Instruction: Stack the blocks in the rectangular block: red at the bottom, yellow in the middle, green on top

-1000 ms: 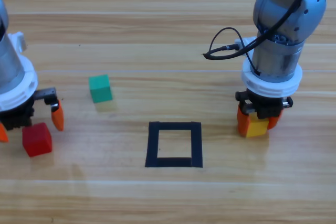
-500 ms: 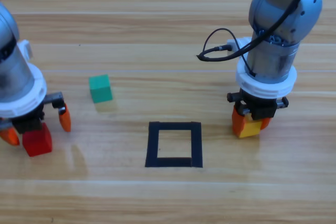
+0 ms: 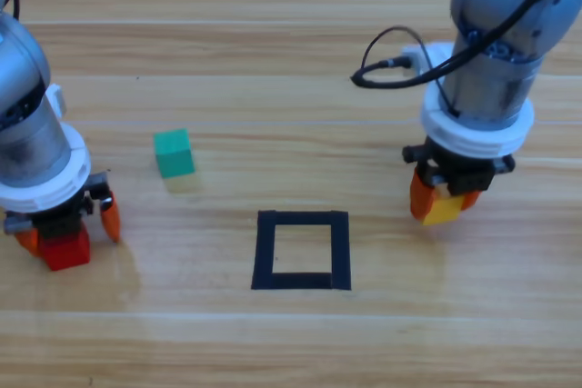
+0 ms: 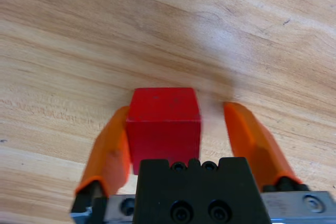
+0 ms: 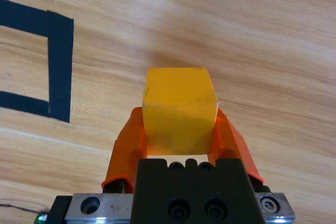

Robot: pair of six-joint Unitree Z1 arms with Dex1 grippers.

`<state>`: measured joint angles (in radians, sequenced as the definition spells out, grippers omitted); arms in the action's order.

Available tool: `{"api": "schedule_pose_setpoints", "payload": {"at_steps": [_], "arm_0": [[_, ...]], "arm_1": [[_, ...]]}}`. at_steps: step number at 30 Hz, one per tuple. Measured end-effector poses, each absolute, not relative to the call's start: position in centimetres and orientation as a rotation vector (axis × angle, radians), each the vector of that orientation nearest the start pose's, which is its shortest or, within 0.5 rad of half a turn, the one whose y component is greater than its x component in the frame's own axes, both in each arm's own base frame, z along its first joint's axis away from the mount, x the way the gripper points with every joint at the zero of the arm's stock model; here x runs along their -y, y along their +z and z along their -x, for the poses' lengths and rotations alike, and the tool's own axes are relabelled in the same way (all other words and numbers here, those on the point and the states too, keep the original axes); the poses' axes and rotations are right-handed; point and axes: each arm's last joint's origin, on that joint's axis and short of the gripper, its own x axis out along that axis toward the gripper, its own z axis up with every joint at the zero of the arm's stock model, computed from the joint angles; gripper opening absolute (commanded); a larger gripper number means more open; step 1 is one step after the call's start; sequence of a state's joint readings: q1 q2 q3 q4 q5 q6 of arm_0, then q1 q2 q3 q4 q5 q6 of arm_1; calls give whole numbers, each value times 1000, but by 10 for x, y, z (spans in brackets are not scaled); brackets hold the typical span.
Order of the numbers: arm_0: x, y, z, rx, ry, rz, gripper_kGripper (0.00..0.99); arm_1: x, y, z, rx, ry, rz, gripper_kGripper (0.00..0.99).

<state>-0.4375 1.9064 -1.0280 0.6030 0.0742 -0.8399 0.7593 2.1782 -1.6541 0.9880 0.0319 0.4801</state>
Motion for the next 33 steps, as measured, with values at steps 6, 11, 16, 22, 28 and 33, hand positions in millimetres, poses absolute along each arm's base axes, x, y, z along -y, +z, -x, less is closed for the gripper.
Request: {"api": "schedule_pose_setpoints", "payload": {"at_steps": [6, 11, 16, 22, 28, 33], "arm_0": [[125, 184, -283, -1433, 289, 277, 161], [125, 194, -284, -1484, 271, 201, 0], [143, 231, -302, -1453, 210, 161, 0], [201, 273, -311, -1395, 64, 97, 0], [265, 259, -304, -1430, -15, 18, 0], [314, 240, -287, -1479, -75, -46, 0]], "arm_1": [[-289, 234, -300, -1484, 288, 155, 0], [-289, 233, -300, -1488, 285, 159, 0], [-289, 233, -300, -1489, 285, 159, 0], [-288, 231, -298, -1493, 279, 167, 0], [-288, 231, -298, -1492, 277, 169, 0], [-288, 231, -298, -1492, 277, 169, 0]]}}
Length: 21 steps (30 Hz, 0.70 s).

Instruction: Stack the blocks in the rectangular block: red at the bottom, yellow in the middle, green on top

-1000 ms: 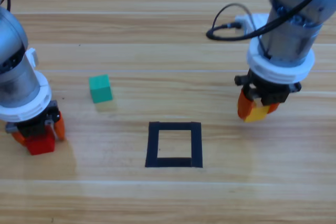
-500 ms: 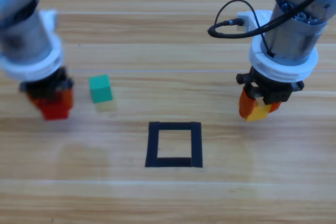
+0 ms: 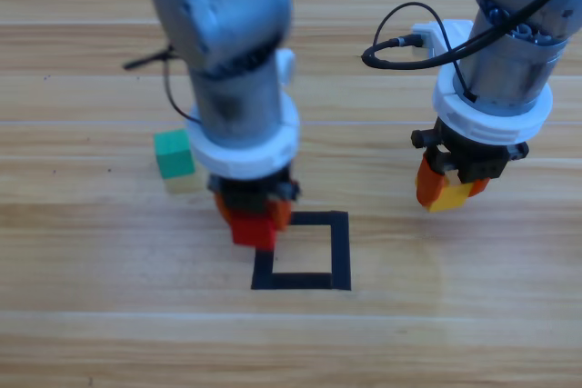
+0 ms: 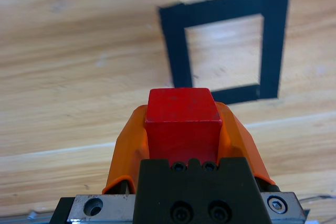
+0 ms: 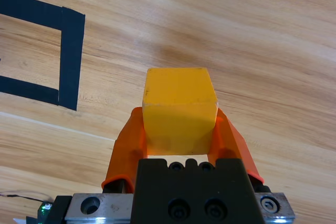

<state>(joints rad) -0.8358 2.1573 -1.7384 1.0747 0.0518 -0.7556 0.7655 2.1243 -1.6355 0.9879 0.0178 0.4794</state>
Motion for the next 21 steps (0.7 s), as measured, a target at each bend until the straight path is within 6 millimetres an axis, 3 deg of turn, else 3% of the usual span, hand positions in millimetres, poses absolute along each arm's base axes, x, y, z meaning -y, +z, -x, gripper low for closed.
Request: {"api": "schedule_pose_setpoints", "payload": {"at_steps": [4, 9, 21], "arm_0": [[336, 235, -270, -1486, -119, -76, 0], [350, 233, -264, -1483, -103, -47, 0], [355, 228, -270, -1460, 58, 94, 5]], "arm_1": [[-287, 231, -299, -1485, 269, 176, 0], [-287, 231, -299, -1475, 256, 186, 0], [-287, 231, -299, -1475, 256, 186, 0]]}}
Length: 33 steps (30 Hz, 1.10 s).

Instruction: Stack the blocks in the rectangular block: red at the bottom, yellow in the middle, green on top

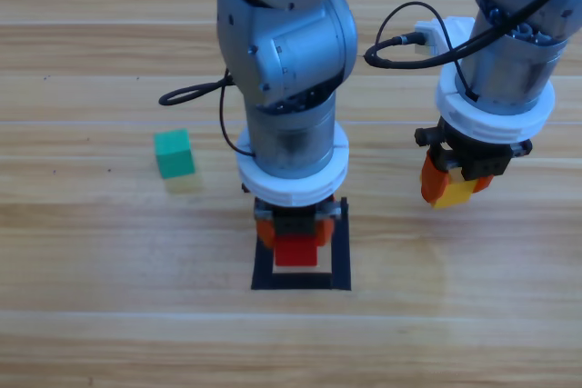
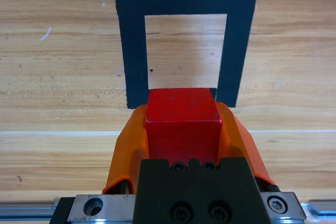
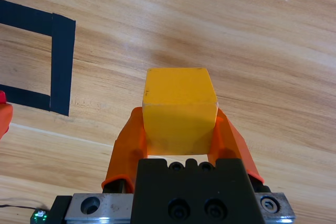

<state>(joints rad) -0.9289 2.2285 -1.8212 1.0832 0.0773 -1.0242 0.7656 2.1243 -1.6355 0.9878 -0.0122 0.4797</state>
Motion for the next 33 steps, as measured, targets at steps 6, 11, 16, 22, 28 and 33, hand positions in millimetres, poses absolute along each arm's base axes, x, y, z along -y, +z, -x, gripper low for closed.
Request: {"api": "schedule_pose_setpoints", "payload": {"at_steps": [6, 11, 16, 22, 28, 33], "arm_0": [[362, 238, -275, -1432, 59, 155, 14], [369, 221, -281, -1446, 75, 138, 14], [372, 208, -283, -1460, 92, 121, 14], [373, 203, -284, -1466, 91, 107, 14], [373, 203, -284, -1458, 95, 103, 14], [373, 203, -285, -1456, 95, 99, 12]], "arm_1": [[-287, 231, -299, -1475, 256, 186, 0], [-287, 231, -299, -1475, 256, 186, 0], [-287, 231, -299, -1475, 257, 186, 0], [-287, 231, -299, -1475, 257, 186, 0], [-287, 231, -299, -1475, 257, 186, 0], [-287, 231, -299, -1475, 257, 186, 0]]}}
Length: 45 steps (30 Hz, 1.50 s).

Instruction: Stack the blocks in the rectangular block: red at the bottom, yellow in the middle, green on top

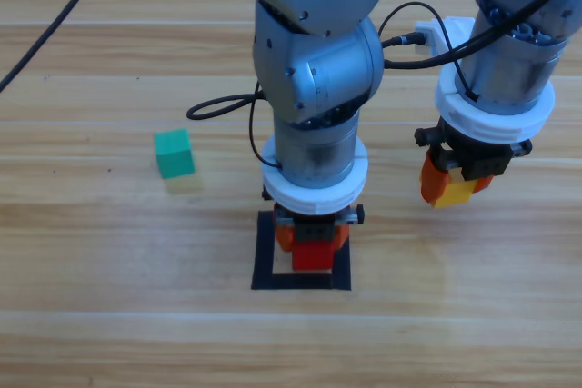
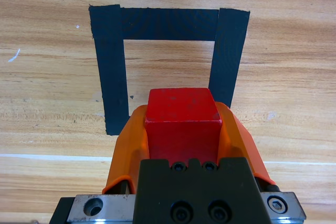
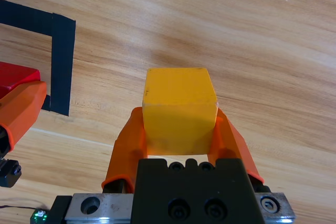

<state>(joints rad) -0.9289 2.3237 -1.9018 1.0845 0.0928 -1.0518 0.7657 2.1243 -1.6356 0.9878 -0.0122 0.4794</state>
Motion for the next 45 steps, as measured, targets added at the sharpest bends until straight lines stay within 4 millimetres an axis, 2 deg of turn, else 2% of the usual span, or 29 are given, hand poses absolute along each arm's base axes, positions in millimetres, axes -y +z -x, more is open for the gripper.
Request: {"api": "schedule_pose_setpoints", "payload": {"at_steps": [10, 45], "arm_0": [[374, 195, -285, -1465, 99, 82, 14], [375, 195, -287, -1452, 79, 65, 14]], "arm_1": [[-287, 231, -299, -1475, 257, 186, 0], [-287, 231, -299, -1475, 259, 189, 0]]}}
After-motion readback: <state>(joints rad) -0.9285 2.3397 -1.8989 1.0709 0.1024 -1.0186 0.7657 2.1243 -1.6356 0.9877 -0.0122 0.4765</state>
